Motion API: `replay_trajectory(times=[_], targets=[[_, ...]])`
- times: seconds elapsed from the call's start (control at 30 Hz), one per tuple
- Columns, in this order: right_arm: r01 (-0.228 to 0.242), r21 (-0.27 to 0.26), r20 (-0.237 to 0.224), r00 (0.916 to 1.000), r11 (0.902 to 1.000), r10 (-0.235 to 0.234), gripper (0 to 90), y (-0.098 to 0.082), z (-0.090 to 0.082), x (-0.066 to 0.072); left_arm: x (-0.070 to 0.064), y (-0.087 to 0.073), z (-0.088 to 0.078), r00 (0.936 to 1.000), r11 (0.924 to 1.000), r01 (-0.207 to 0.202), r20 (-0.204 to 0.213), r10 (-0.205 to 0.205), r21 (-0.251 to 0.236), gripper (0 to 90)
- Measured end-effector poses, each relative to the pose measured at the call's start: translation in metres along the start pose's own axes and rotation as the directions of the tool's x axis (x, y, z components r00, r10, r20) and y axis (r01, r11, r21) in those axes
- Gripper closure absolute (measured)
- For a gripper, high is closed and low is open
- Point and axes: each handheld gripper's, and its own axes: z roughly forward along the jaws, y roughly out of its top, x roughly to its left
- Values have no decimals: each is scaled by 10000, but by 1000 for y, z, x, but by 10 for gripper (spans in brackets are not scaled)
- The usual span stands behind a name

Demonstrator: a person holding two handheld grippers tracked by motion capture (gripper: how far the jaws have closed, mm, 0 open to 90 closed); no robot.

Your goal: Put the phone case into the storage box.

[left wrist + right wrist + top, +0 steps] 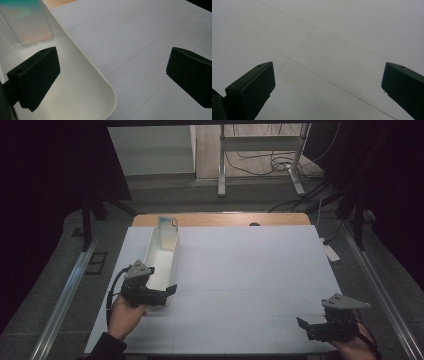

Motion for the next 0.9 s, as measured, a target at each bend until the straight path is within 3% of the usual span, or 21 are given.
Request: replay_trajectory(times=[0.43, 0.9], targets=[[39, 28, -33, 10000, 10000, -39, 0, 0, 0, 0, -11, -11, -12, 9997, 9997, -246, 21, 246, -89, 0], [41, 62, -29, 10000, 10000, -41, 0, 0, 0, 1, -11, -28, -33, 9994, 9997, 100, -334, -108, -241, 0]])
